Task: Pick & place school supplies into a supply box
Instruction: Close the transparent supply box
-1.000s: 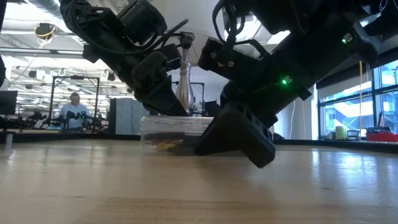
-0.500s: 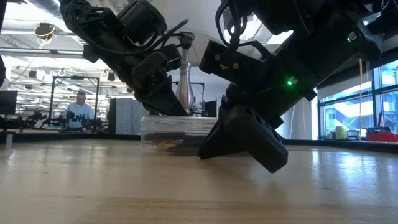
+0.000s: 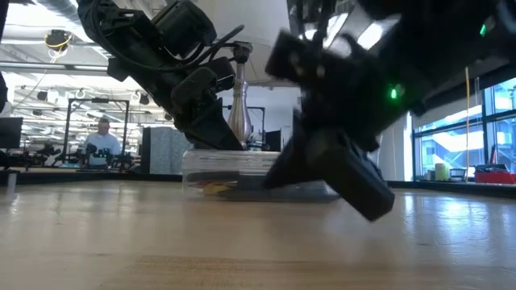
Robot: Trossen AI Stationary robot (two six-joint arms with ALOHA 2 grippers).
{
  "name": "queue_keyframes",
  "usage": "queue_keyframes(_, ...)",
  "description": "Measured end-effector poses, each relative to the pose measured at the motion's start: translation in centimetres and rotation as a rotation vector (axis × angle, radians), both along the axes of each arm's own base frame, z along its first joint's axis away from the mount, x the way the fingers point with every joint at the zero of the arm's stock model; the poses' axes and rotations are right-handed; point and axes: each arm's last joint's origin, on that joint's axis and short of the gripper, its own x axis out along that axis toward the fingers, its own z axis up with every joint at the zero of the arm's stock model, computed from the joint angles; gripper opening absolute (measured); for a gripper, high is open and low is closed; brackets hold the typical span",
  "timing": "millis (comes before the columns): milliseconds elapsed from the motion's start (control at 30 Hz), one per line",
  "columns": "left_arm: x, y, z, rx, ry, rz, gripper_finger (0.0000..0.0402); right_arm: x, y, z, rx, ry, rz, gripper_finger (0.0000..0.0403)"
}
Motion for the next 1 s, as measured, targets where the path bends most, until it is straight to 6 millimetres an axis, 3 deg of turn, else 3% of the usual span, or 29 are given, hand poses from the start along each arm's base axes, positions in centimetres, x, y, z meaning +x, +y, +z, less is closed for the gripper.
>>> queue_keyframes(167, 0.0, 0.0, 0.0, 0.0, 0.0, 0.0, 0.0046, 0.5, 0.9, 1.4, -0.074, -0.008, 0.009, 0.0004)
queue_keyframes(1000, 0.0, 0.1, 0.0, 0.016, 0.006, -0.04, 0.0033, 1.0, -2.0, 1.1, -0.062, 0.023, -0.126, 0.0001)
